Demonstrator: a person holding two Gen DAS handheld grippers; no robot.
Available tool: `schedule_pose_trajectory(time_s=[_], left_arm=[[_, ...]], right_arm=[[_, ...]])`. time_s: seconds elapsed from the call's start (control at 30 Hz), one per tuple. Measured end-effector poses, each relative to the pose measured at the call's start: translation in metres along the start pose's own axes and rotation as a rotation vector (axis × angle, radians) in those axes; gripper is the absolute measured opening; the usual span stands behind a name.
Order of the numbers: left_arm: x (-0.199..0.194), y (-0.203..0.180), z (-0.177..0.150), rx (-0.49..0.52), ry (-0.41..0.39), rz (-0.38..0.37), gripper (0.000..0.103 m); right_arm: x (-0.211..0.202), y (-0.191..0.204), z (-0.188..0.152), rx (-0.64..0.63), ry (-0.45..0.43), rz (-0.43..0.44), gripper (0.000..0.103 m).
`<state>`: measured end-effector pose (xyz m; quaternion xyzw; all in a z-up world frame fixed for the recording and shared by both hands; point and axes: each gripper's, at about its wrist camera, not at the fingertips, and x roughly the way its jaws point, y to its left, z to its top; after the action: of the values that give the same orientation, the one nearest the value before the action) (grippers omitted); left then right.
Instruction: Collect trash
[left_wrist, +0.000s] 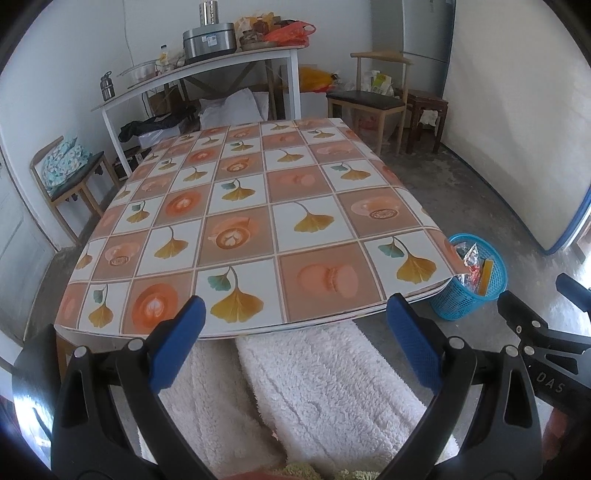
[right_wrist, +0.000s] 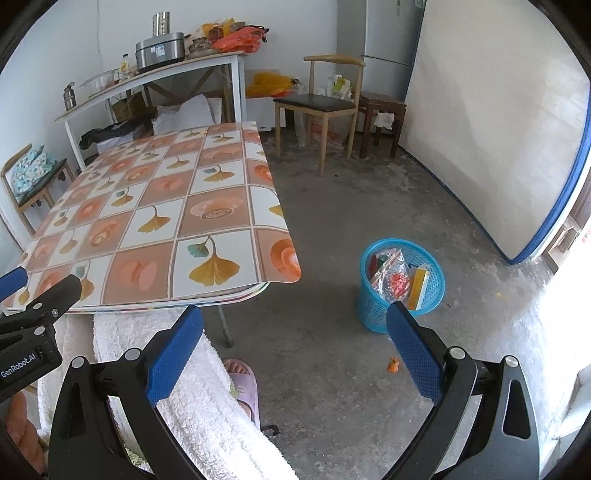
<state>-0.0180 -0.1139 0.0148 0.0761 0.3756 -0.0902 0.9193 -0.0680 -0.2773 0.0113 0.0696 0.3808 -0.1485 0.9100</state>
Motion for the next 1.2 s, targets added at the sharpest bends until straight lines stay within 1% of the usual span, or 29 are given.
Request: schedule_pose_trajectory(time_s=[0.6,1.2], left_arm=[[0.0005,-0.0007,-0.0011,0.000,0.006,-0.006,0.094],[0.0009,0.0005,-0.0003,0.000,0.006,-0.006,0.094]], right_arm=[[0.0064,-0.0050,-0.0029,0.014,0.026,0.002,0.096],[0.0079,-0.0039,-0.0013,0.005,0.021,-0.007,0.096]])
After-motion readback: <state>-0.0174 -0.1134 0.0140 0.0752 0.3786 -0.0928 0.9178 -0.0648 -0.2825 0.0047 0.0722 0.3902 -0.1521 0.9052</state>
